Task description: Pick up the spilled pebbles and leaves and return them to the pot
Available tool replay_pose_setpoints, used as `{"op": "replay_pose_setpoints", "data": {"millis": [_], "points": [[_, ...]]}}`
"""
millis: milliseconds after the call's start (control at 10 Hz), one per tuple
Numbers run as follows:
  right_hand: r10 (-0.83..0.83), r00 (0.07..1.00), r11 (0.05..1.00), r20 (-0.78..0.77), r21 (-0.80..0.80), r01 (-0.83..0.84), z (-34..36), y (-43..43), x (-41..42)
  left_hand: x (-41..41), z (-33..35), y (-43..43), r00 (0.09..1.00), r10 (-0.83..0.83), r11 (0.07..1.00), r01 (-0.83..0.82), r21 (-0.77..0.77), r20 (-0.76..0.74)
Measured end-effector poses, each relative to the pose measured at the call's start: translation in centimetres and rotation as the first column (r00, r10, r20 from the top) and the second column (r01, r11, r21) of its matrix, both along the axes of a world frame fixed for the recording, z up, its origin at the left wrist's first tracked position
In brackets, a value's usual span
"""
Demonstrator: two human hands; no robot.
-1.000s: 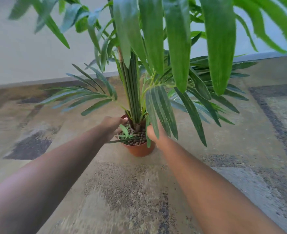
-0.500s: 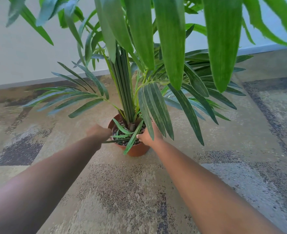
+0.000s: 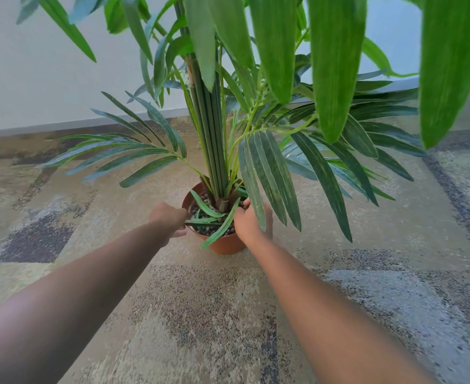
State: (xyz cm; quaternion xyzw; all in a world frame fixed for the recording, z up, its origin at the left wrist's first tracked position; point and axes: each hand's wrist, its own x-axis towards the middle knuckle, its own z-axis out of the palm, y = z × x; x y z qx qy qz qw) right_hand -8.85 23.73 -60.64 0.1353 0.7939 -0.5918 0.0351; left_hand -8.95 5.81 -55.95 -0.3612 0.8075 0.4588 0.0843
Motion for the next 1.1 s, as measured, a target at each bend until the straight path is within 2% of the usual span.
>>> {"op": "replay_pose_setpoints", "data": {"millis": [100, 200, 300, 400, 500, 600, 700, 800, 900, 1000, 1100], "points": [[0.171, 0.945, 0.936, -0.279, 0.346, -0.068, 0.1, 0.7, 1.7, 0.1, -0.4, -0.1, 0.999, -0.046, 0.997, 0.045, -0.056, -0.018], [0.679, 0.720, 0.625, -0.146, 0.630, -0.461, -0.4, 1.6, 2.7, 0.2, -0.9, -0.1, 0.989, -0.135, 0.967, 0.120, -0.225, -0.056], [0.788, 0.615, 0.415, 0.020, 0.720, -0.556, -0.6, 1.5, 2.4, 0.2, -1.0, 0.1, 0.978, -0.187, 0.923, 0.141, -0.358, -0.096], [0.729, 0.683, 0.394, 0.042, 0.791, -0.469, -1.3, 1.3, 2.2, 0.1, -1.4, 0.0, 0.985, -0.148, 0.921, 0.107, -0.375, -0.083], [0.447, 0.885, 0.738, -0.129, 0.612, -0.284, -1.4, 1.9, 2.1, -0.1, -1.6, 0.0, 0.999, -0.019, 0.978, 0.012, -0.210, -0.030], [0.116, 0.993, 0.966, -0.001, 0.233, -0.112, -1.2, 1.9, 1.9, -0.1, -1.8, 0.6, 0.996, 0.007, 0.999, -0.003, -0.039, 0.086], [0.134, 0.990, 0.963, 0.039, 0.230, -0.140, -1.5, 1.7, 1.8, -0.1, -2.0, 1.1, 0.998, 0.017, 0.998, -0.014, -0.059, 0.060], [0.131, 0.988, 0.926, -0.078, 0.365, -0.094, -0.4, 1.7, 2.7, 0.1, -2.1, 1.1, 1.000, 0.006, 0.987, -0.006, -0.158, 0.002], [0.034, 0.988, 0.929, -0.148, 0.370, 0.023, 0.4, 3.0, 3.0, 0.1, -1.8, 1.1, 0.999, 0.008, 0.967, -0.018, -0.253, -0.037], [-0.045, 0.995, 0.929, -0.090, 0.364, 0.074, 2.2, 5.7, 5.2, 1.8, -0.5, 1.3, 0.979, 0.108, 0.937, -0.159, -0.310, -0.175], [-0.069, 0.998, 0.940, -0.003, 0.335, 0.066, 3.8, 7.2, 6.9, 3.4, 1.3, 2.1, 0.967, 0.098, 0.908, -0.183, -0.378, -0.235]]}}
